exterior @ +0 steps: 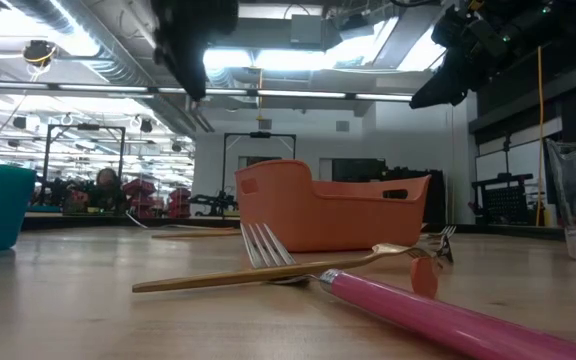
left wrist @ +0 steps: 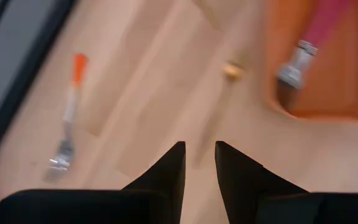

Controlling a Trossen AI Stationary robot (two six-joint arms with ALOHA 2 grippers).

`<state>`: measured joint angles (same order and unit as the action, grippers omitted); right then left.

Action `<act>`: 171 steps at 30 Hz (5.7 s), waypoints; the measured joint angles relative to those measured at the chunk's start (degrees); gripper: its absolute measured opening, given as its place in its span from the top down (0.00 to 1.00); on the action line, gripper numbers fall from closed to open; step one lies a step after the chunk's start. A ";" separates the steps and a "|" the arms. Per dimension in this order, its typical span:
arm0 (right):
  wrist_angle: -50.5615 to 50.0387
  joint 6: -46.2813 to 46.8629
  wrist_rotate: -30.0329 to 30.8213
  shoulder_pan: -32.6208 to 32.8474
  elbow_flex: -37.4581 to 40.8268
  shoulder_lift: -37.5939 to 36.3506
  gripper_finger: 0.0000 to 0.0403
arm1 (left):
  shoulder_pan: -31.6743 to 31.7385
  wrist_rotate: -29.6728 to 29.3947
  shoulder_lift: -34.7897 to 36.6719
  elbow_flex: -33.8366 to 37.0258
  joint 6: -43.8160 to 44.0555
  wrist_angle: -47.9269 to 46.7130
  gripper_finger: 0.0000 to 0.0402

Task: Sort silverware by color (type)
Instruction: Put the orange fork into the blue bin

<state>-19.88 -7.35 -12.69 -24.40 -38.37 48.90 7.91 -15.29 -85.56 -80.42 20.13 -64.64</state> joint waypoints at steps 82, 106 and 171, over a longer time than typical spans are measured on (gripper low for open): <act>-0.03 -0.66 0.00 -0.01 0.00 0.01 0.75 | 39.40 7.11 -27.28 9.70 -31.23 17.90 0.80; -0.02 -0.66 0.00 -0.02 0.00 0.01 0.75 | 39.38 7.45 -27.39 9.53 -31.03 17.91 0.98; -1.29 -1.95 0.00 0.00 0.00 0.03 0.75 | -10.30 -6.99 -0.43 -21.94 25.96 -25.42 0.98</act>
<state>-21.17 -9.30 -12.69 -24.40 -38.37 48.93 -2.39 -22.28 -85.98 -102.37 46.10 -90.06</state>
